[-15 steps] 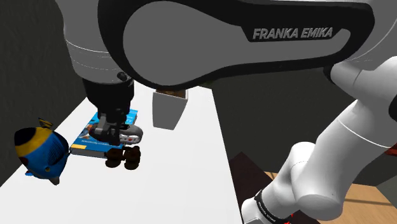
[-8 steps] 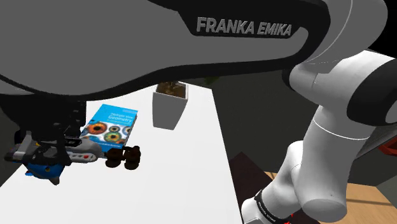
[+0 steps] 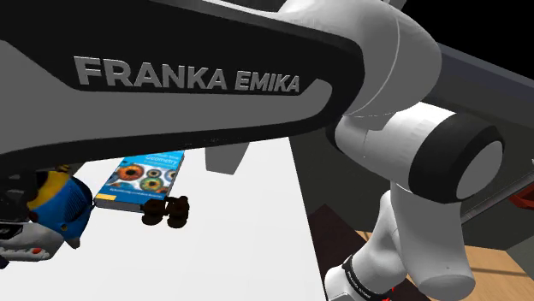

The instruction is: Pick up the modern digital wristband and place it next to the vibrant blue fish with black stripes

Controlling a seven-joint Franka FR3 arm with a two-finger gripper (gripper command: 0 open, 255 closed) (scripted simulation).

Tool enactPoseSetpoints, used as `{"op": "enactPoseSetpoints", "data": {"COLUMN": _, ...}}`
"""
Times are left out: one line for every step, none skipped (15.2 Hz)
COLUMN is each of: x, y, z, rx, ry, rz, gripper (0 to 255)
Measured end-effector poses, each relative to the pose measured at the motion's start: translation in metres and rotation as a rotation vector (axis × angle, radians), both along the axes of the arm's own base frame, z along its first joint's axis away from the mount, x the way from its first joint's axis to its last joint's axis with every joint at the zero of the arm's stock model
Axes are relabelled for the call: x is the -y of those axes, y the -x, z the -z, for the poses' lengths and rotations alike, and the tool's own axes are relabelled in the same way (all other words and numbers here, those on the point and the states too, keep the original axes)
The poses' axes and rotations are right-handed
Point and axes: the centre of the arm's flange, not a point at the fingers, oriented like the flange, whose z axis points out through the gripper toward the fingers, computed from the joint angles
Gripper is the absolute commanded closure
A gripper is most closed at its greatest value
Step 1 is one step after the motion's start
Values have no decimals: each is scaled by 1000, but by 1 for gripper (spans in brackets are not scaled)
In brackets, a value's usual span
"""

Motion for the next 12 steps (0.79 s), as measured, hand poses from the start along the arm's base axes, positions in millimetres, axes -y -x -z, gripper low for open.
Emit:
{"op": "enactPoseSetpoints", "data": {"x": -1, "y": 0, "z": 4, "rx": 0, "ry": 0, "rz": 0, "gripper": 255}}
{"op": "enactPoseSetpoints", "data": {"x": -2, "y": 0, "z": 8, "rx": 0, "ry": 0, "rz": 1, "gripper": 255}}
{"op": "enactPoseSetpoints", "data": {"x": -2, "y": -1, "z": 13, "rx": 0, "ry": 0, "rz": 1, "gripper": 255}}
{"op": "enactPoseSetpoints", "data": {"x": -2, "y": -1, "z": 18, "rx": 0, "ry": 0, "rz": 1, "gripper": 255}}
{"op": "enactPoseSetpoints", "data": {"x": -1, "y": -1, "z": 25, "rx": 0, "ry": 0, "rz": 1, "gripper": 255}}
{"op": "enactPoseSetpoints", "data": {"x": -1, "y": 0, "z": 30, "rx": 0, "ry": 0, "rz": 1, "gripper": 255}}
{"op": "enactPoseSetpoints", "data": {"x": -2, "y": 0, "z": 34, "rx": 0, "ry": 0, "rz": 1, "gripper": 255}}
{"op": "enactPoseSetpoints", "data": {"x": -2, "y": 0, "z": 41, "rx": 0, "ry": 0, "rz": 1, "gripper": 255}}
{"op": "enactPoseSetpoints", "data": {"x": -2, "y": 0, "z": 46, "rx": 0, "ry": 0, "rz": 1, "gripper": 255}}
{"op": "enactPoseSetpoints", "data": {"x": -1, "y": 0, "z": 52, "rx": 0, "ry": 0, "rz": 1, "gripper": 255}}
{"op": "enactPoseSetpoints", "data": {"x": -1, "y": 1, "z": 57, "rx": 0, "ry": 0, "rz": 1, "gripper": 255}}
{"op": "enactPoseSetpoints", "data": {"x": -2, "y": 1, "z": 62, "rx": 0, "ry": 0, "rz": 1, "gripper": 255}}
